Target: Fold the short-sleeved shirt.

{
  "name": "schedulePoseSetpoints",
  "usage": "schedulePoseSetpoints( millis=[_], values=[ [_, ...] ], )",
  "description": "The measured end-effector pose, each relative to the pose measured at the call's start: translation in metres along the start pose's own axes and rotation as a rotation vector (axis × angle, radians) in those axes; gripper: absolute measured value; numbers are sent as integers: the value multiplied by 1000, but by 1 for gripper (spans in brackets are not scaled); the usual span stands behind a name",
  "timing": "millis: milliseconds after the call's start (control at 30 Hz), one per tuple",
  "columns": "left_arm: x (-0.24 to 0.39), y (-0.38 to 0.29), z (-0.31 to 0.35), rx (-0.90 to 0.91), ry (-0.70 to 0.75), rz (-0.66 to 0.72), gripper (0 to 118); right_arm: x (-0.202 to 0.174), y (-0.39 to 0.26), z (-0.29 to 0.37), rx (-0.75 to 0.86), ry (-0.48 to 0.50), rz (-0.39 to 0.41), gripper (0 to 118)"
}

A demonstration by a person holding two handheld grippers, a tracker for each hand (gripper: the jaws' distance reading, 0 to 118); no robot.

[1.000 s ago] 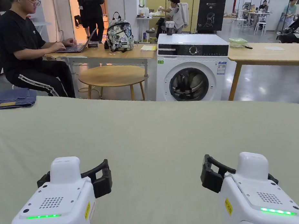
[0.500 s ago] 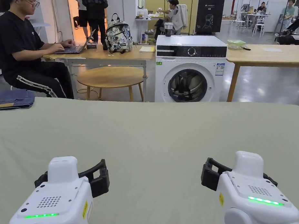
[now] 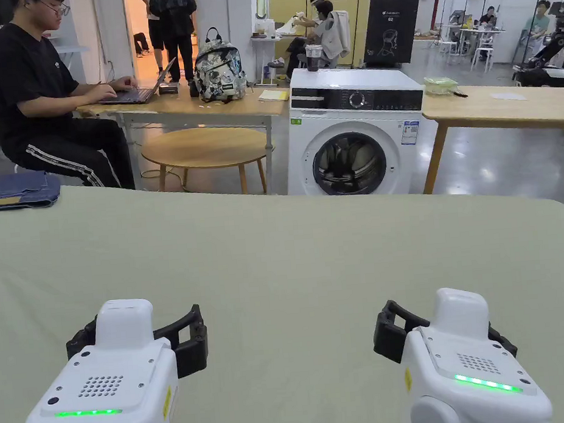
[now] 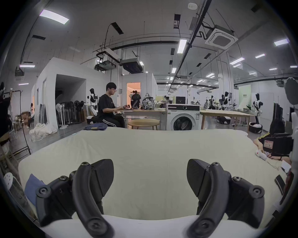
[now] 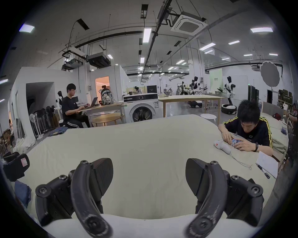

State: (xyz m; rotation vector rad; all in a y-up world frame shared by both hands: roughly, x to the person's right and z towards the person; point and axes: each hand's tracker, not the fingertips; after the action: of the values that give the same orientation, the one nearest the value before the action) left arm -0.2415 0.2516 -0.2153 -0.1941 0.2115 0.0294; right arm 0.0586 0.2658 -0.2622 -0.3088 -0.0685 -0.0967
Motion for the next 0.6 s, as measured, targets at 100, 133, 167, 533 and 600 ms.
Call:
schedulePoseSetpoints(
  millis=[100, 133, 167, 533, 600],
  values=[
    [0, 0, -1, -12, -11, 14, 95, -2, -1, -1, 4, 1, 8, 94],
    [-1, 0, -1, -17, -17, 19, 95, -2, -1, 0, 5, 1, 9, 95],
    [-1, 0, -1, -21, -20, 23, 95, -2, -1, 0, 5, 2, 12, 94],
    [-4, 1, 0, -32, -45, 34, 95, -6, 1, 3, -5, -6, 31, 94],
    [-4, 1, -1, -34, -46, 31, 95, -7, -1, 3, -1, -3, 41, 94]
  ],
)
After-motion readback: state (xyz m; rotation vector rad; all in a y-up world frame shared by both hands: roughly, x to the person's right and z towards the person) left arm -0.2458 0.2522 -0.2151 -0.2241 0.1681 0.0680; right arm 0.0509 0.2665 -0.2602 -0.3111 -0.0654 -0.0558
